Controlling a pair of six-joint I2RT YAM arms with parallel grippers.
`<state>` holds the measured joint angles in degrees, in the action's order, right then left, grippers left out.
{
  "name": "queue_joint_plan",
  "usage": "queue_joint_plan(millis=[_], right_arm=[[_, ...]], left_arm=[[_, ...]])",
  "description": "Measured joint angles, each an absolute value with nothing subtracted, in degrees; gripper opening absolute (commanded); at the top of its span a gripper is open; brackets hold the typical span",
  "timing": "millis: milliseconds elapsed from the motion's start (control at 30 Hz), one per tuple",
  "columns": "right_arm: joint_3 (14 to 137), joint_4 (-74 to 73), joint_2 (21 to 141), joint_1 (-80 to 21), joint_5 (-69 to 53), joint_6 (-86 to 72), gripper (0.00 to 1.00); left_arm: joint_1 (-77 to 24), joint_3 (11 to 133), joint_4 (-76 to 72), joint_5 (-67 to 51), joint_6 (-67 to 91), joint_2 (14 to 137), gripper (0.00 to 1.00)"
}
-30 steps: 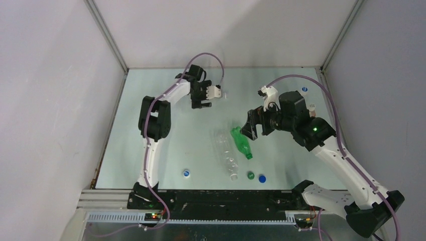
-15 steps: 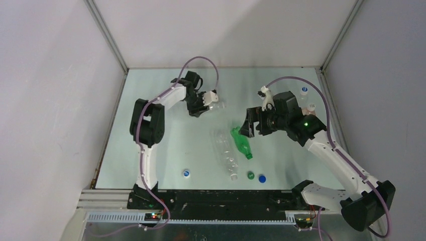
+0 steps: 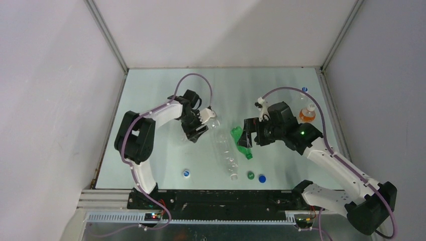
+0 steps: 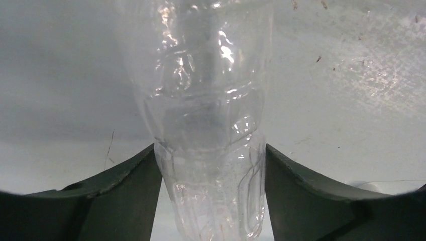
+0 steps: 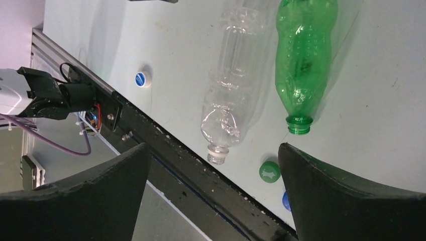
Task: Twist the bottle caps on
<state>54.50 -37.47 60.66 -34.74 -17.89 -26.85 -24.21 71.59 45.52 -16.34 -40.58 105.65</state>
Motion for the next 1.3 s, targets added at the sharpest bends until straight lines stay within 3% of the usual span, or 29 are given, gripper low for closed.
queue_joint_plan(millis=[133,367,800,1100,1300], right_arm=[[54.13,-38.3,60.66,-36.1,-15.7,-27.94,0.99],[53.04,-39.29,60.64,-37.67,-11.44,-29.15,0.99],[52.95,-39.29,61.06,-44.1,-6.52,-29.21,0.94],[53.58,-38.17,62.98,-52.31,-3.09,-29.63,0.92],[58.33,-37.06,72.2,-60.14,0.89,-30.0,0.88]], left_arm=[[-24.51,71.64,45.89,-14.41,-36.84,105.8,0.87],[-26.33,75.35,46.41,-10.15,-32.45,109.86,0.89],[-28.01,76.36,40.95,-9.61,-27.27,109.97,0.59],[-28.01,66.54,32.62,-7.81,-19.77,83.96,0.55],[-28.01,60.38,27.86,-4.14,-13.52,63.96,0.55]])
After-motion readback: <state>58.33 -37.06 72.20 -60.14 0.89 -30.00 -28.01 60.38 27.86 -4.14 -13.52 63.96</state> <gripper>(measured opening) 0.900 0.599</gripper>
